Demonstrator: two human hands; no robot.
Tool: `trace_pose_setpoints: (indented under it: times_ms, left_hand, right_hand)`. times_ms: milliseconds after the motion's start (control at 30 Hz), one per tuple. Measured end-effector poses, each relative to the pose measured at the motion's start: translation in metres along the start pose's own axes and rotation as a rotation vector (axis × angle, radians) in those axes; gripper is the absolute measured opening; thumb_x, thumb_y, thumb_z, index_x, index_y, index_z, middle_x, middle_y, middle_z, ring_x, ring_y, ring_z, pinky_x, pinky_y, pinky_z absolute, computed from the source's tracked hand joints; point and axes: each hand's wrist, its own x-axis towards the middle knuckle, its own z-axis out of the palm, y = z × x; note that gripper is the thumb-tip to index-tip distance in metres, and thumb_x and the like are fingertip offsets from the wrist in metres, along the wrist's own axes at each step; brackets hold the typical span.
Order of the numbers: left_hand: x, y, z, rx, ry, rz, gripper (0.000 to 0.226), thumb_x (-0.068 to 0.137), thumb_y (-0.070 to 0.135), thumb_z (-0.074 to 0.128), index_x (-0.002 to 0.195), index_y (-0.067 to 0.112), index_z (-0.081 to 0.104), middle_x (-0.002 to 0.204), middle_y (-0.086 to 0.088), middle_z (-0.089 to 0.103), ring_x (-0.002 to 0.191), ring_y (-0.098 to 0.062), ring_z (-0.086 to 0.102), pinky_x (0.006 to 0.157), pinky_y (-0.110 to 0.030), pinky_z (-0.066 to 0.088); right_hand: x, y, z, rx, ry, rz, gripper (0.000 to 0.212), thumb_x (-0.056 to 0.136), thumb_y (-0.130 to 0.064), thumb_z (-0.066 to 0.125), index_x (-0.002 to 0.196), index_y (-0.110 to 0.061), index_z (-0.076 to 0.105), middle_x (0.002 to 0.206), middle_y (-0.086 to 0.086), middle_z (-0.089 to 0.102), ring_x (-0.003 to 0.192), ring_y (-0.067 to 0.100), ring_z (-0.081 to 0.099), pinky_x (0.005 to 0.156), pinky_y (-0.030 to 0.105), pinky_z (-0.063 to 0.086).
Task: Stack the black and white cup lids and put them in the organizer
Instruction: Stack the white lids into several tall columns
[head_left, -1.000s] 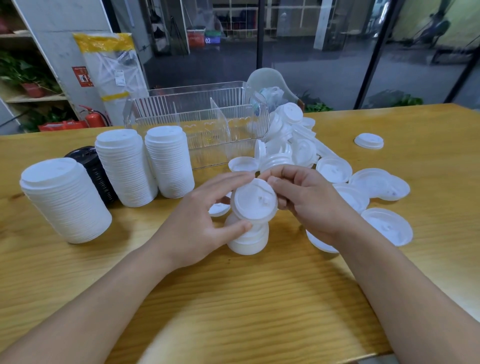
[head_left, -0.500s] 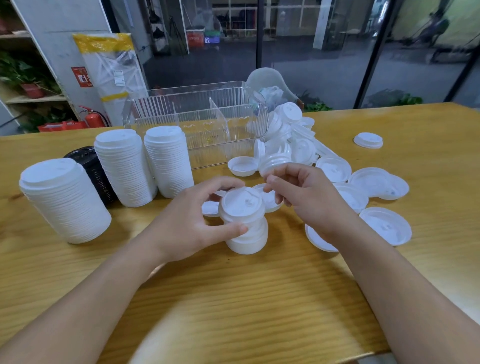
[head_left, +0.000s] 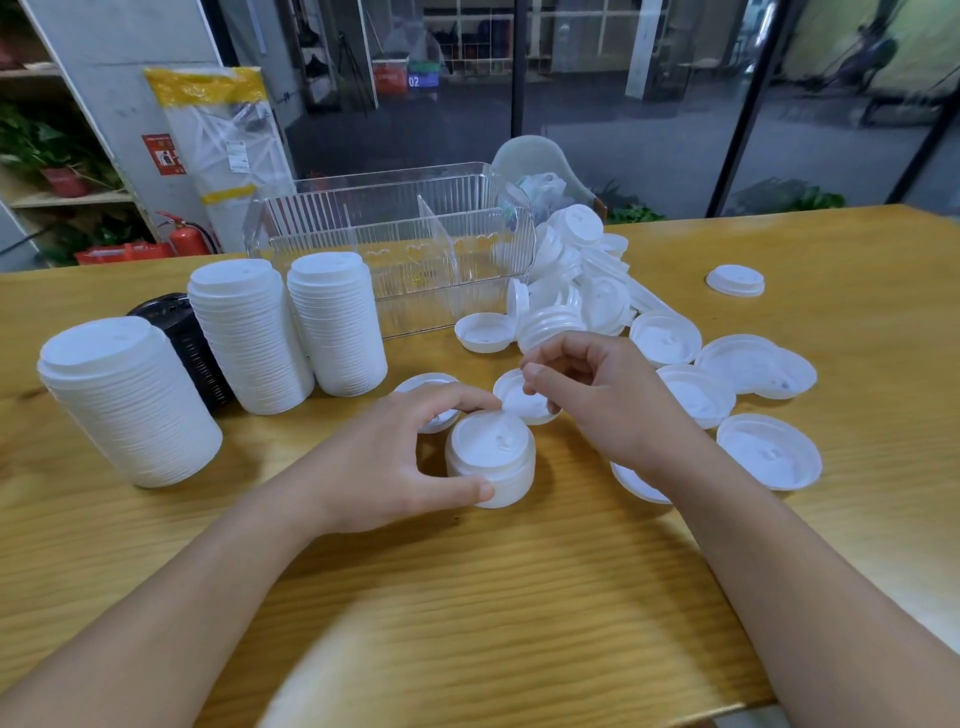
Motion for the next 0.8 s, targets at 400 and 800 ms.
trace_pose_setpoints:
  times_ms: [400,800]
  left_hand:
    - [-0.003,-0.002,-0.008,-0.007,0.012,-0.041,0.070,0.083,0.055,0.090,0.144,0.061,0.056,0.145,0.034,0.055,0.142,0.009,0.046,0.109,-0.016,0.037]
    - [0.005,-0.043,-0.012,0.254,0.148,-0.092,0.028,0.089,0.064,0.078,0.107,0.047,0.067,0.113,0.028,0.064,0.115,0.006,0.051,0.092,-0.024,0.043]
  right_hand:
    - [0.000,0.001,0.001,-0.056,0.004,-0.038,0.005,0.101,-0.025,0.075,0.098,-0.026,0.078,0.093,0.003,0.078,0.091,0.034,0.071,0.086,0.053,0.061]
    - [0.000,0.004,0.002,-0.112,0.011,-0.042,0.005,0.100,-0.029,0.077,0.095,-0.028,0.079,0.088,0.000,0.076,0.085,0.035,0.068,0.079,0.052,0.059]
